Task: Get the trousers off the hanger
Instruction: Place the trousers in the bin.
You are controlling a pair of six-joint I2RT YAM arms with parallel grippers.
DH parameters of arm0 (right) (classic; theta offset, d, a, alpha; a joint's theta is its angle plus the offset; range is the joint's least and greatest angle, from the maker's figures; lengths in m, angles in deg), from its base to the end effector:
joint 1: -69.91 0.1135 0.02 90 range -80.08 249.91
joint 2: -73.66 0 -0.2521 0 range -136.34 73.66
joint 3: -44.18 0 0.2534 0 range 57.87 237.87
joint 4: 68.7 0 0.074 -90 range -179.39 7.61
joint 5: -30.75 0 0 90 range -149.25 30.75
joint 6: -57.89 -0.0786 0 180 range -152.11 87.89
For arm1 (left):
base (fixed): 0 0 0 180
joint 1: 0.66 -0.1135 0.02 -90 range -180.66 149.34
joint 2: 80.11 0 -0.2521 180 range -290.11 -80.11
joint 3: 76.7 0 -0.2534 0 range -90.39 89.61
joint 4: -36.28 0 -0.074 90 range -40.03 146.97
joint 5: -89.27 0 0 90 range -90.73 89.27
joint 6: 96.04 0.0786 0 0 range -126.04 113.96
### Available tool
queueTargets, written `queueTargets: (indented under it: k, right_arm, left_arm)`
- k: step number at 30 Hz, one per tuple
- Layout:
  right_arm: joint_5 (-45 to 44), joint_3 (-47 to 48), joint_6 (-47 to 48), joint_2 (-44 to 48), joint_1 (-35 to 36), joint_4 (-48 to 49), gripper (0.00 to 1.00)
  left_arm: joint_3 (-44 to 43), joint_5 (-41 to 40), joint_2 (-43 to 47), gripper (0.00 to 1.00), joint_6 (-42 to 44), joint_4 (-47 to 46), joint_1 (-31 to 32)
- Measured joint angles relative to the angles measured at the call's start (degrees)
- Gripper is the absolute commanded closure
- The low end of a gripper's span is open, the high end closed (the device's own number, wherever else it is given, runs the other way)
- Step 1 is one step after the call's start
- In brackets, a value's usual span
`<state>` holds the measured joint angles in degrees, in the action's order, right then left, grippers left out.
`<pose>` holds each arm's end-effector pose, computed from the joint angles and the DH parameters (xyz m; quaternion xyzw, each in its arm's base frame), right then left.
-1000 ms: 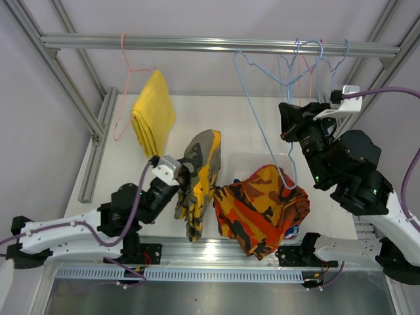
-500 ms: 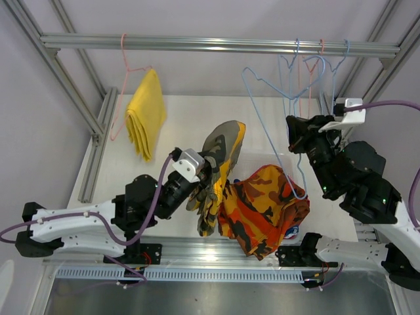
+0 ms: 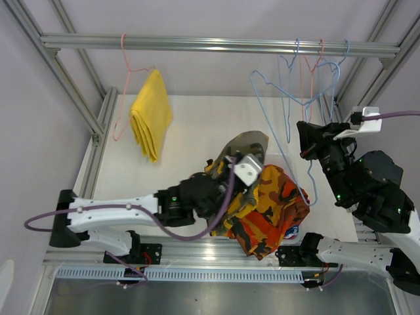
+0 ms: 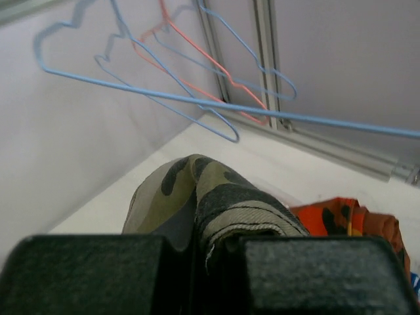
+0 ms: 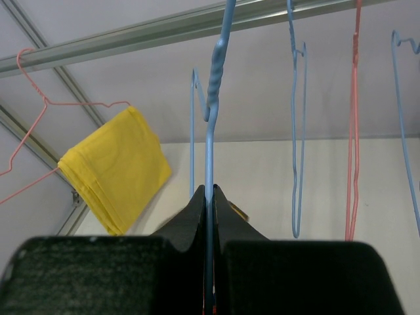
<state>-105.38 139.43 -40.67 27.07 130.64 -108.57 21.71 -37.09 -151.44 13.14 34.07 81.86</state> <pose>0.1184 0.0954 0.5065 0.0038 0.6686 0.1873 0.7196 0.0882 -0.3139 0.4271 0.3077 0.5642 -0.2227 0.7330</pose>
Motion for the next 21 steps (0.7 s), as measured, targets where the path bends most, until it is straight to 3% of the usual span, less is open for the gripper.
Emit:
queueTargets:
  k: [1,3,4,6,7,9,14,21]
  right_arm:
    - [0.0,-0.2,-0.2,0.5,0.0,-0.26,1.0]
    - [-0.02,-0.59,-0.46,1.51,0.0,-0.79,1.0]
    - [-0.07,-0.85,-0.61,2.19,0.0,-1.09,1.0]
    - [-0.33,-1.36,-0.83,3.74,0.0,-1.73,1.0]
    - [-0.59,-1.53,-0.85,4.35,0.0,-1.97,1.0]
    - [-1.09,-1.62,-0.87,5.44,0.0,-2.56,1.0]
    - [-1.6,-1.62,-1.09,6.05,0.0,-3.5,1.0]
    - [-1.62,-1.66,-1.33,6.4,0.0,-4.02,1.0]
  left_arm:
    - [-1.03,0.17,-2.4,0.79,-0.42,1.42,0.11]
    - [-3.3,0.74,-7.48,0.81,-1.73,3.52,0.42]
    - [-4.09,0.83,-10.05,0.73,-2.25,3.96,0.83]
    - [-4.39,1.22,-14.45,0.45,-2.32,2.95,2.21]
    - [-4.46,1.77,-16.72,0.21,-2.45,2.36,3.34]
    - [-6.25,2.36,-21.68,0.01,-3.34,3.04,5.64]
    - [-12.24,1.53,-30.73,0.01,-3.72,4.87,9.44]
    - [-12.31,0.02,-27.23,0.01,-3.82,6.91,10.27]
